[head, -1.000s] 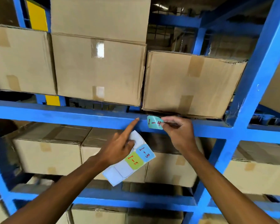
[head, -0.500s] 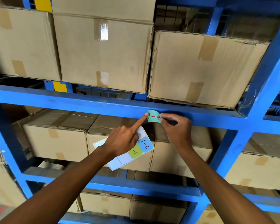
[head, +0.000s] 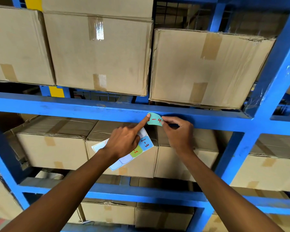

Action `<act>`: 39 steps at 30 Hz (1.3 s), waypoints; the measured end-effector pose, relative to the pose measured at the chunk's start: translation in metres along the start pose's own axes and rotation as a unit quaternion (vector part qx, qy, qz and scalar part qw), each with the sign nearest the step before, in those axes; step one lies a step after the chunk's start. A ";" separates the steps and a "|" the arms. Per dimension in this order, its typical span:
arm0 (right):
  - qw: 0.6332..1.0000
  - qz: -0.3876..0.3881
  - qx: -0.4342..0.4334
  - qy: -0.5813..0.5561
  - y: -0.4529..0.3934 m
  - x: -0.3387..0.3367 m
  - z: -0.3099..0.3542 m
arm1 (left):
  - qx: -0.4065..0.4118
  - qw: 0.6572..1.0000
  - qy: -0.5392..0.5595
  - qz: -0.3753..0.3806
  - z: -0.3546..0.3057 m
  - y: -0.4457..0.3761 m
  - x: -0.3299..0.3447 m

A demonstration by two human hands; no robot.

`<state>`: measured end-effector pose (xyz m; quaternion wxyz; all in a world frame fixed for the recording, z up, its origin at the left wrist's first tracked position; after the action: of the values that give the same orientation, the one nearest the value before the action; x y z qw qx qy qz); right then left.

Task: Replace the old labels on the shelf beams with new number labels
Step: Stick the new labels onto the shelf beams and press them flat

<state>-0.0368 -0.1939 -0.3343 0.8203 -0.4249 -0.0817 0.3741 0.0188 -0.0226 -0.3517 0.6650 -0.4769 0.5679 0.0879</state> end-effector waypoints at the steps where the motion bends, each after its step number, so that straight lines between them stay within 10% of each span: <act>1: 1.000 0.000 0.001 -0.002 0.000 0.001 0.000 | -0.001 1.000 0.000 0.000 0.001 0.000 0.000; 39: 0.998 -0.041 -0.002 0.037 -0.007 0.006 0.000 | -0.002 1.000 -0.009 -0.016 0.003 -0.001 0.009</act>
<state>-0.0285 -0.1919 -0.3297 0.8366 -0.4366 -0.0693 0.3235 0.0241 -0.0247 -0.3590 0.6703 -0.4869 0.5539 0.0824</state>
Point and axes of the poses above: each hand's wrist, its own y-axis away from the middle knuckle, its own x-axis out of the palm, z = x × y, the point moved 5 cm from there along -y, towards the middle knuckle, and after that the axes turned 5 degrees about -x, right-handed, at the moved point
